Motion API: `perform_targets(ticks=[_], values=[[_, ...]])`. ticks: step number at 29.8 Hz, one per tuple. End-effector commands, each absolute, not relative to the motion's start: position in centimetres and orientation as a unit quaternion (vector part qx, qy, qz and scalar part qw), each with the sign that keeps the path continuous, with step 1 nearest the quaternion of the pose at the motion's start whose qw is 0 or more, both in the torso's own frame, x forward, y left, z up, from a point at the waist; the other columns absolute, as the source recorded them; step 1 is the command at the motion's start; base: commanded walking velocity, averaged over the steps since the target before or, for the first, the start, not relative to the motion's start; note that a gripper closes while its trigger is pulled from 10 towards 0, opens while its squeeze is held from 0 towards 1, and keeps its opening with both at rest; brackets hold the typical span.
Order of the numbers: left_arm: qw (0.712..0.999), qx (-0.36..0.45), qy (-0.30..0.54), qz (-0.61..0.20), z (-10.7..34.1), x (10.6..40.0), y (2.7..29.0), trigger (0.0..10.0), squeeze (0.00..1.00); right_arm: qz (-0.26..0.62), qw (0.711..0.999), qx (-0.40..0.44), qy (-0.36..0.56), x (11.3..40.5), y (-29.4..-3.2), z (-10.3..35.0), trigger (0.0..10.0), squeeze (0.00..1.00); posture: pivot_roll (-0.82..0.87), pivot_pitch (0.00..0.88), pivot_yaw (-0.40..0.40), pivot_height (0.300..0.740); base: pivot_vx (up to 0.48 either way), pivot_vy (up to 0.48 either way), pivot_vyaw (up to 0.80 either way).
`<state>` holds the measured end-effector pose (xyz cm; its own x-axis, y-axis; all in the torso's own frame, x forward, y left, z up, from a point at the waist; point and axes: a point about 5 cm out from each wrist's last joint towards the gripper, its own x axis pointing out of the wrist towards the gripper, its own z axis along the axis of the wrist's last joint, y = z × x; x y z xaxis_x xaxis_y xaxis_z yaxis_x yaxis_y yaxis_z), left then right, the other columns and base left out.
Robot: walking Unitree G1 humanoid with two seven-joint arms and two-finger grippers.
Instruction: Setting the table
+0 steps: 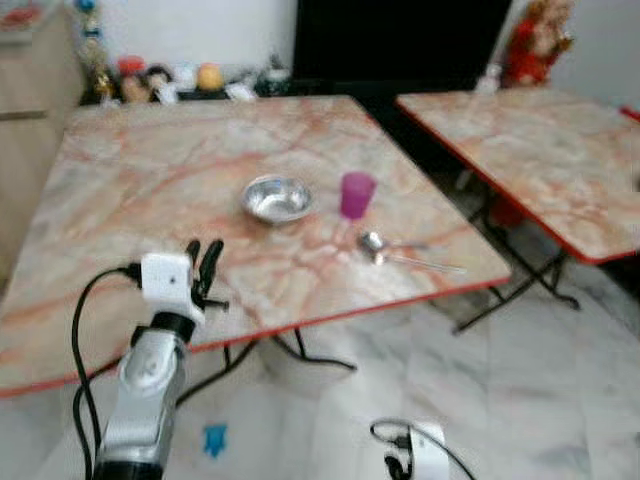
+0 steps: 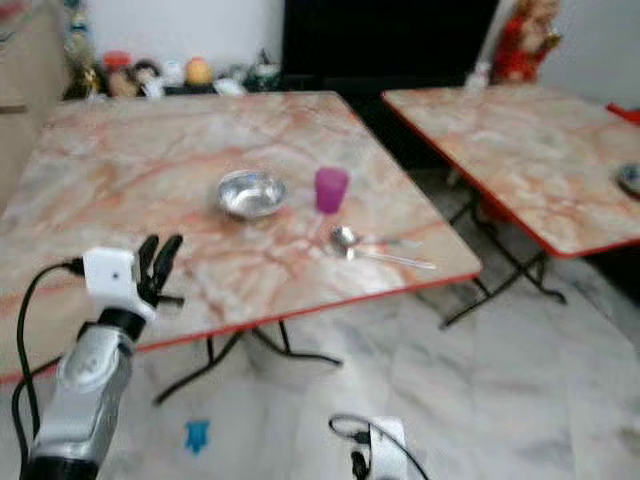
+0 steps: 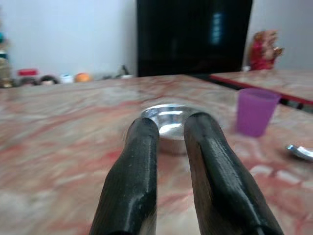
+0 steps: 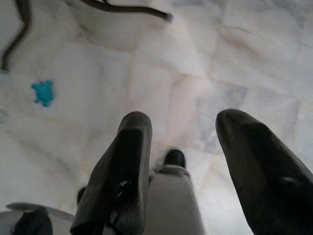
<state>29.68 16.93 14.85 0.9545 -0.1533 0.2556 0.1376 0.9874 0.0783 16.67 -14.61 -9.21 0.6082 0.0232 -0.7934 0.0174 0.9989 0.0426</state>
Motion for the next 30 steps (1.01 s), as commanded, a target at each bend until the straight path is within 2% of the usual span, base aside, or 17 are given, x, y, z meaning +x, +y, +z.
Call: perform_targets(ticks=[1, 19, 22, 30], values=[[0.989, 0.04, -0.124, -0.065, 14.62, 29.43, 17.63, 10.0, 0.0, 0.003, 0.9, 0.024, 0.434, 17.2, -14.52, -8.97, 10.0, 0.0, 0.16, 0.0, -0.05, 0.728, 0.319, 0.0, 0.0], [0.989, 0.038, -0.127, -0.064, 14.79, 29.51, 17.71, 10.0, 0.0, -0.004, 0.897, 0.025, 0.441, 17.09, -14.57, -9.06, 10.0, 0.0, 0.16, 0.0, -0.05, 0.728, 0.325, 0.0, 0.0], [0.989, 0.035, -0.126, -0.07, 14.74, 29.52, 17.62, 10.0, 0.0, -0.002, 0.897, 0.023, 0.441, 17.1, -14.57, -9.05, 10.0, 0.0, 0.16, 0.0, -0.05, 0.728, 0.0, 0.0, -0.7], [0.989, 0.023, -0.123, -0.08, 14.61, 29.29, 17.38, 10.0, 0.0, 0.0, 0.899, 0.017, 0.438, 17.15, -14.6, -9.01, 10.0, 0.0, 0.16, 0.0, -0.05, 0.728, 0.0, 0.0, 0.0]])
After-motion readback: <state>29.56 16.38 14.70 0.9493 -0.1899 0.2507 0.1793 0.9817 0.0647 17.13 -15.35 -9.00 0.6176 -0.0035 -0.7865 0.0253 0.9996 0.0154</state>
